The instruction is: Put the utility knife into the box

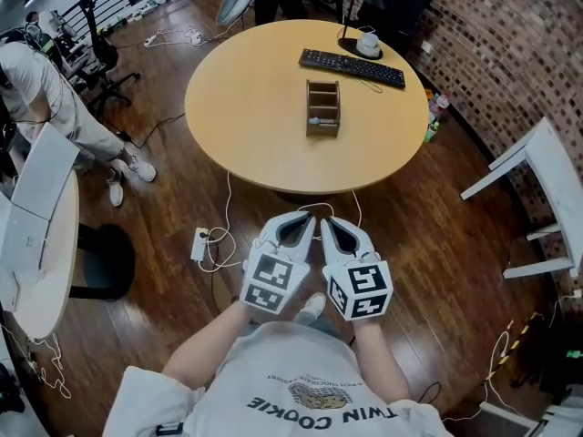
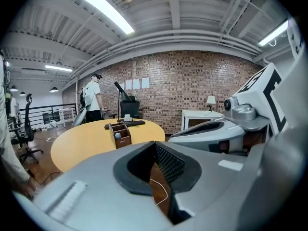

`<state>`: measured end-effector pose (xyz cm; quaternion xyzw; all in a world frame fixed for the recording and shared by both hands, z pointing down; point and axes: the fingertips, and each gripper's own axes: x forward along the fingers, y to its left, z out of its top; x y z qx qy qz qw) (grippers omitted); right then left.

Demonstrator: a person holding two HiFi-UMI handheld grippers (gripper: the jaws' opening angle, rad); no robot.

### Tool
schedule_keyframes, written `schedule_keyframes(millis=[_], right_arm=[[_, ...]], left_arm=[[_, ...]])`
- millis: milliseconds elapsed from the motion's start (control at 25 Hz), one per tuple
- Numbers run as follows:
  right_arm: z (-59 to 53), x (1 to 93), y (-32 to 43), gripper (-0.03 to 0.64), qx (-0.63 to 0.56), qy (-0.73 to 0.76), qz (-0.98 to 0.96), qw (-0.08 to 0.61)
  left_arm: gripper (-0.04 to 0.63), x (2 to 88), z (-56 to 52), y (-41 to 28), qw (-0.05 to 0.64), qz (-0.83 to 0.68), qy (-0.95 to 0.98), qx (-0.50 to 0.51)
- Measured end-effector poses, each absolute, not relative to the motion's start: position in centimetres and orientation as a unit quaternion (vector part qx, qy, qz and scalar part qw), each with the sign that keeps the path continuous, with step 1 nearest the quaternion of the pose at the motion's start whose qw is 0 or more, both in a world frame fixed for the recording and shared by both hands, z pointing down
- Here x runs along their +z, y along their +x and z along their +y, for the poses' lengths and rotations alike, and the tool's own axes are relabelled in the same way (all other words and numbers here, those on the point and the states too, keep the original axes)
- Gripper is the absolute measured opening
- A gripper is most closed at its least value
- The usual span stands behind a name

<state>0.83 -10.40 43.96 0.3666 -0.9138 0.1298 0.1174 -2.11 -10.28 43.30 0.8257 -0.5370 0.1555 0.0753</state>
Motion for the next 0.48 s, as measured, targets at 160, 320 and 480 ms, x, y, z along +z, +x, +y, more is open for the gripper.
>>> schedule_keyframes(millis=[160,320,480], right_arm=[[-8.0,43.8,-0.6,0.003,0.128,0.382,-0.909,0.112],[-4.9,43.2,-1.9,0.003,0.12,0.389,-0.907,0.106],[-1.8,42.7,-2.3,0.003,0.114,0.405,-0.901,0.105]], left_arm=[[0.008,42.9,-7.8,-3.7,0.072,-0.531,0.831,0.146],[0.008,42.8,-4.9,-5.1,0.079,-0.529,0.834,0.136],[0.008,42.5,-2.0,-5.3,0.074,-0.518,0.842,0.131]])
